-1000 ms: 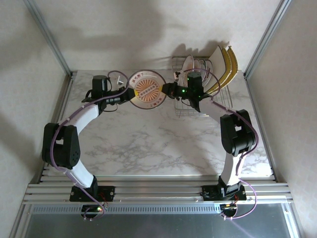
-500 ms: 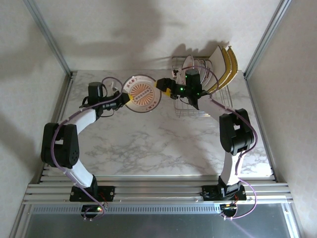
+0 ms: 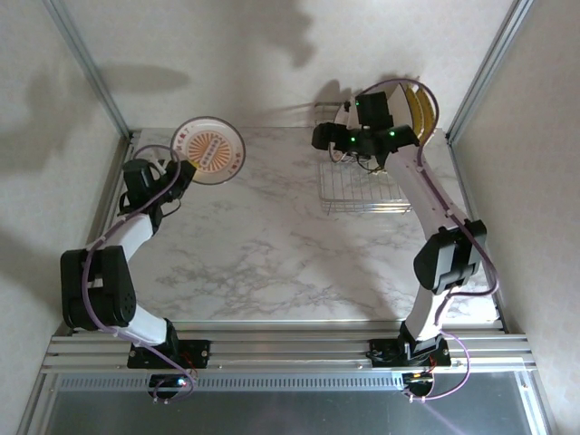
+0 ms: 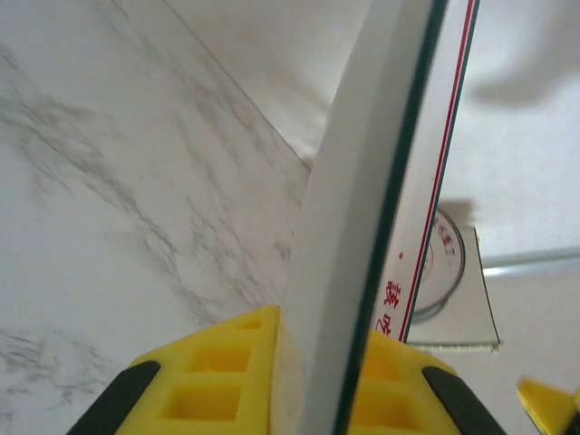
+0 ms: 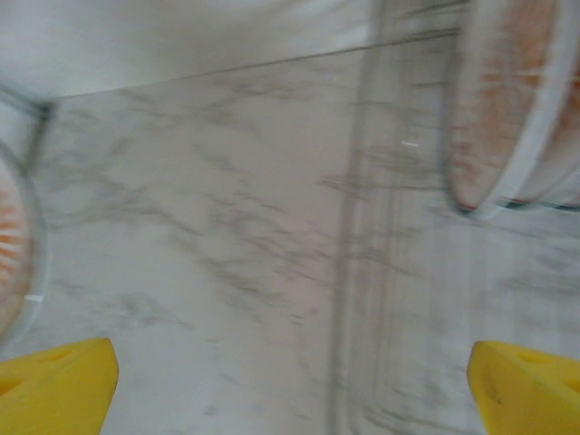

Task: Unload the plates from the dish rack

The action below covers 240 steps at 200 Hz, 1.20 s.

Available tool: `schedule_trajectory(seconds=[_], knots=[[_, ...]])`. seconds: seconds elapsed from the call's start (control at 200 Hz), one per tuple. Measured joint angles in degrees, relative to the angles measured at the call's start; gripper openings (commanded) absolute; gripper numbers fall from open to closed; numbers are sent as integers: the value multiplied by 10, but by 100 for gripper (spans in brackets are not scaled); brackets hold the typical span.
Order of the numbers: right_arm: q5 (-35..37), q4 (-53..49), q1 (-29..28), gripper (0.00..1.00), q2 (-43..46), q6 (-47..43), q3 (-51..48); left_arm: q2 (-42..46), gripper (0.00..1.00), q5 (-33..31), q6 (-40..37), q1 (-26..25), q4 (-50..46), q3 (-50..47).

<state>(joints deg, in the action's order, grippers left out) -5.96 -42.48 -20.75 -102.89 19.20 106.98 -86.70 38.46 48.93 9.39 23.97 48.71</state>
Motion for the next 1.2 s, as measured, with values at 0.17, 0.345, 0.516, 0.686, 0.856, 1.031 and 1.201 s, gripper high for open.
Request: schedule_trajectory(seconds=[0.17,0.345,0.516,0.686,0.856,1.031,1.201], knots=[[106,-84,0,99,34,-39,-7,-6,0,-54,30,37,22,-18],[154,-114,0,99,66,-56,-18,-74,0,-81,49,54,73,-6],[160,-133,0,99,69,-65,-18,-154,0,-100,65,54,104,11],[160,-148,0,99,68,-69,-18,-229,0,-113,71,62,110,65],[160,-153,0,99,56,-73,-17,-294,0,-113,76,69,115,129],[160,-158,0,99,37,-77,-15,-328,0,-117,77,70,103,162],[158,-163,0,99,26,-77,-2,-341,0,-130,74,70,72,182]])
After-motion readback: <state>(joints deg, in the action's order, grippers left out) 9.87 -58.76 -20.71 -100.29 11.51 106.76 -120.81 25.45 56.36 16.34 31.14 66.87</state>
